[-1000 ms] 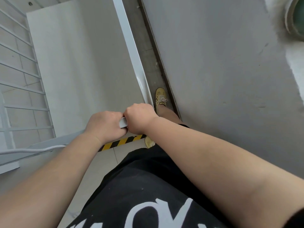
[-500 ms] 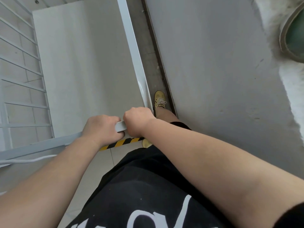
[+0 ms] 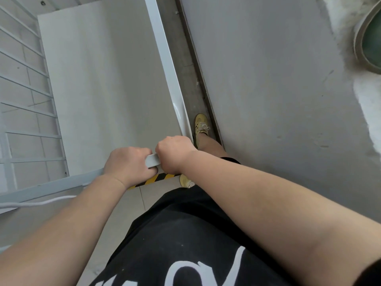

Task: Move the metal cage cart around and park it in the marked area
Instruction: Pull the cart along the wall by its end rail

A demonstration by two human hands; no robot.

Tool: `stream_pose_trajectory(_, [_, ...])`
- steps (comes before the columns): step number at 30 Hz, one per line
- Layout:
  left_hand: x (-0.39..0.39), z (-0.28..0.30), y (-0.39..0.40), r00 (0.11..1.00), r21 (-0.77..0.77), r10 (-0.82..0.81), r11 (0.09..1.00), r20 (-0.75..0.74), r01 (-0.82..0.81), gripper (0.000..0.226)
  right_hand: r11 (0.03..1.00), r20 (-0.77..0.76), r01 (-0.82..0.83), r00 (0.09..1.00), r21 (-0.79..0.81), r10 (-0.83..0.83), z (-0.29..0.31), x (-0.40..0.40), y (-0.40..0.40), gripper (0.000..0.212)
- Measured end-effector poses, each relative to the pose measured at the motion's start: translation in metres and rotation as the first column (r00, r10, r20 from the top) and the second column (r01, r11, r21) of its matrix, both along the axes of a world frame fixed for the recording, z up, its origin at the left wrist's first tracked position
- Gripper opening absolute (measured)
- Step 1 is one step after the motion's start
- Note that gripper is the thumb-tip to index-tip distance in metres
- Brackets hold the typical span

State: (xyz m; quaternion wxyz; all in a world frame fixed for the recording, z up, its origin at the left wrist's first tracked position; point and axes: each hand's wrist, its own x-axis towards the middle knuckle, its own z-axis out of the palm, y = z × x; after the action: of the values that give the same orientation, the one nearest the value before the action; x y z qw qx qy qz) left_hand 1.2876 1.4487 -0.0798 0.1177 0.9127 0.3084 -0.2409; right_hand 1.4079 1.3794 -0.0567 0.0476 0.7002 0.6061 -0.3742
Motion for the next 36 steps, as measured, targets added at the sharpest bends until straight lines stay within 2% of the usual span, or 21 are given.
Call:
stream_pose_trajectory(7, [0.001,0.003,0.001,1.000,0.000,0.015,1.000,-0.020,-0.015,0.017,1.000,0.017,-0.001,1.000,-0.009,0.001,-0.001,0.000,0.003,0.017])
stream_pose_trajectory(27, [-0.006,0.007,-0.003,0.998,0.044,0.032,0.998,0.058,-0.034,0.016,0.977,0.061,0.207,0.976,0.054,-0.210,-0.002,-0.017,-0.007,0.023])
stream_pose_trajectory(36, [-0.005,0.012,0.001,1.000,0.021,-0.001,1.000,0.030,0.000,0.013,0.981,0.079,0.188,0.978,0.044,-0.191,0.003,-0.013,-0.005,0.026])
